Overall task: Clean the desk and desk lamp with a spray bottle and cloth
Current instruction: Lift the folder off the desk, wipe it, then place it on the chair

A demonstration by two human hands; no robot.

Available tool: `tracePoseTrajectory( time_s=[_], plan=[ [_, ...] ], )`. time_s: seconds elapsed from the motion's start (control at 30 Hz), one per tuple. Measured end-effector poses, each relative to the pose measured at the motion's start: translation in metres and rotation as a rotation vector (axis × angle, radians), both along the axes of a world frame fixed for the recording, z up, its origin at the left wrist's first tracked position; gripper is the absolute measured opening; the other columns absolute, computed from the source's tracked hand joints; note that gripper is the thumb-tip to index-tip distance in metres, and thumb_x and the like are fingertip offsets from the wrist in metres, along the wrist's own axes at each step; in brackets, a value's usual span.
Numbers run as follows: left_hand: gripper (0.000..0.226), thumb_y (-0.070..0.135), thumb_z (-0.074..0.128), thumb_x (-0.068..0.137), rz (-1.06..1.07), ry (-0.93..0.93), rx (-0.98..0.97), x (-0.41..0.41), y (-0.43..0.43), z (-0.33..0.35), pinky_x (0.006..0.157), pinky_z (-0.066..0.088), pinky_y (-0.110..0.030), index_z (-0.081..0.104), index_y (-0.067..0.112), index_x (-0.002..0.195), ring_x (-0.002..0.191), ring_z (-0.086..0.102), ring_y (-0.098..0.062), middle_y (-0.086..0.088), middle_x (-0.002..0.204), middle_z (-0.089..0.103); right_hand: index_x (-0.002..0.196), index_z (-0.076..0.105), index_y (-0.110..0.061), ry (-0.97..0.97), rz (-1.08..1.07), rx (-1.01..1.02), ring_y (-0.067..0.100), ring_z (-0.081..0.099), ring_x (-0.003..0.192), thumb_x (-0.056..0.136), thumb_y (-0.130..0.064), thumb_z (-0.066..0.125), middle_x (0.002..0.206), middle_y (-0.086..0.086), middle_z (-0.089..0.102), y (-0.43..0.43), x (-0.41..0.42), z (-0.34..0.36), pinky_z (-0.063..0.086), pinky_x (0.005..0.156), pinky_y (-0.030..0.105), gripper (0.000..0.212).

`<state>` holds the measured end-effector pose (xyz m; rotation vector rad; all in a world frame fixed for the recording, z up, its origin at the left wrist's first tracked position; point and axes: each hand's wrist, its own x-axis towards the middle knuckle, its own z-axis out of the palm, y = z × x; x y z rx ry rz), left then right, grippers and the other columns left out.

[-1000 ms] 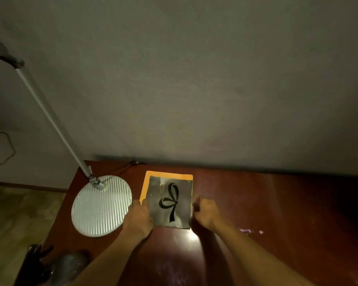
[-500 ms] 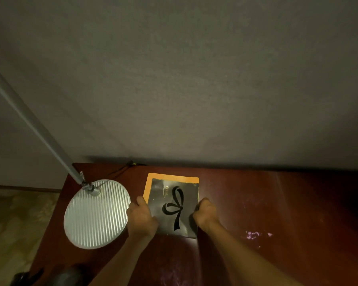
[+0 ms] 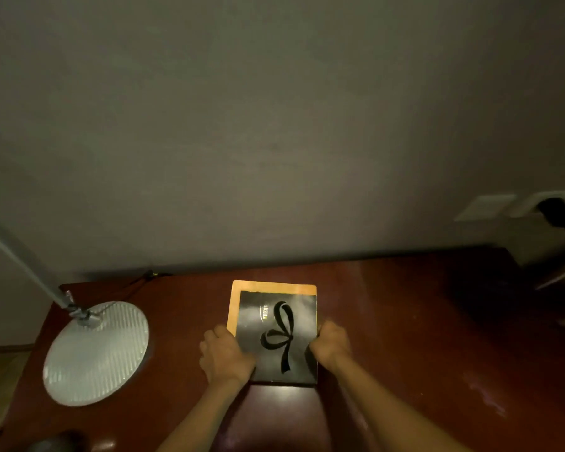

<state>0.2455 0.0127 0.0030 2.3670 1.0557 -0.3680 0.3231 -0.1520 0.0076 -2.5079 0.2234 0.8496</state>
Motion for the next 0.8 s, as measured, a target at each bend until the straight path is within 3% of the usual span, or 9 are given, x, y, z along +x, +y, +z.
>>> tracePoseTrajectory(
  time_s=[0.13, 0.23, 0.33, 0.43, 0.5, 0.6, 0.7, 0.8],
  plan=[
    [0.053, 0.005, 0.074, 0.065, 0.115, -0.11, -0.291, 0.014, -0.076, 0.008, 0.08, 0.053, -0.041, 0.042, 0.001, 0.107, 0.099, 0.057, -0.032, -0.011, 0.1, 0.051, 0.107, 0.055, -0.01, -0.015, -0.046, -0.007, 0.023, 0.058, 0.1, 0.09, -0.011, 0.054, 0.116, 0.01, 0.06, -0.081, 0.006, 0.003, 0.045, 0.073, 0.028, 0.017],
    [0.049, 0.001, 0.068, 0.068, 0.205, -0.093, -0.462, 0.024, -0.133, 0.005, 0.068, 0.051, -0.036, 0.044, -0.007, 0.11, 0.087, 0.061, -0.032, -0.015, 0.091, 0.057, 0.1, 0.053, -0.013, -0.025, -0.062, -0.016, 0.024, 0.059, 0.1, 0.089, -0.015, 0.053, 0.111, 0.008, 0.061, -0.143, 0.015, 0.009, 0.048, 0.074, 0.03, 0.011],
    [0.039, 0.006, 0.067, 0.057, 0.295, -0.124, -0.539, 0.032, -0.188, -0.003, 0.059, 0.055, -0.036, 0.056, -0.004, 0.094, 0.071, 0.064, -0.029, -0.018, 0.082, 0.065, 0.088, 0.053, -0.015, -0.008, -0.049, -0.005, 0.025, 0.062, 0.095, 0.086, -0.011, 0.05, 0.106, 0.009, 0.062, -0.203, 0.027, 0.017, 0.054, 0.076, 0.034, 0.005],
    [0.021, -0.005, 0.068, 0.067, 0.37, -0.161, -0.59, 0.041, -0.248, 0.018, 0.053, 0.046, -0.03, 0.05, 0.002, 0.075, 0.059, 0.055, -0.026, -0.012, 0.063, 0.054, 0.074, 0.046, -0.02, 0.023, -0.046, 0.034, 0.02, 0.059, 0.087, 0.087, -0.01, 0.051, 0.098, 0.005, 0.059, -0.258, 0.041, 0.024, 0.047, 0.066, 0.028, 0.017],
    [0.018, -0.005, 0.068, 0.069, 0.385, -0.146, -0.625, 0.051, -0.279, 0.019, 0.05, 0.044, -0.027, 0.054, -0.002, 0.079, 0.059, 0.056, -0.026, -0.014, 0.064, 0.055, 0.07, 0.045, -0.02, 0.045, -0.061, 0.081, 0.018, 0.056, 0.082, 0.088, -0.009, 0.053, 0.09, 0.002, 0.057, -0.292, 0.054, 0.025, 0.044, 0.062, 0.025, 0.023],
    [0.035, 0.0, 0.072, 0.068, 0.406, -0.139, -0.646, 0.07, -0.314, 0.004, 0.058, 0.053, -0.034, 0.052, -0.006, 0.097, 0.072, 0.062, -0.032, -0.018, 0.079, 0.059, 0.067, 0.045, -0.018, 0.08, -0.128, 0.157, 0.02, 0.056, 0.078, 0.089, -0.004, 0.051, 0.081, 0.005, 0.055, -0.337, 0.077, 0.028, 0.046, 0.066, 0.029, 0.027],
    [0.03, -0.004, 0.067, 0.078, 0.415, -0.141, -0.657, 0.086, -0.344, 0.02, 0.078, 0.057, -0.047, 0.041, 0.01, 0.084, 0.086, 0.062, -0.037, -0.018, 0.087, 0.055, 0.07, 0.053, -0.018, 0.023, -0.201, 0.133, 0.02, 0.056, 0.078, 0.092, -0.007, 0.05, 0.08, 0.005, 0.054, -0.381, 0.109, 0.023, 0.049, 0.073, 0.034, 0.025],
    [0.032, -0.006, 0.064, 0.082, 0.426, -0.124, -0.645, 0.1, -0.357, 0.018, 0.082, 0.055, -0.049, 0.037, 0.012, 0.078, 0.088, 0.059, -0.037, -0.016, 0.084, 0.051, 0.083, 0.059, -0.014, -0.063, -0.243, 0.008, 0.022, 0.057, 0.082, 0.093, -0.011, 0.048, 0.094, 0.009, 0.058, -0.416, 0.142, 0.011, 0.047, 0.074, 0.032, 0.015]
  ],
)
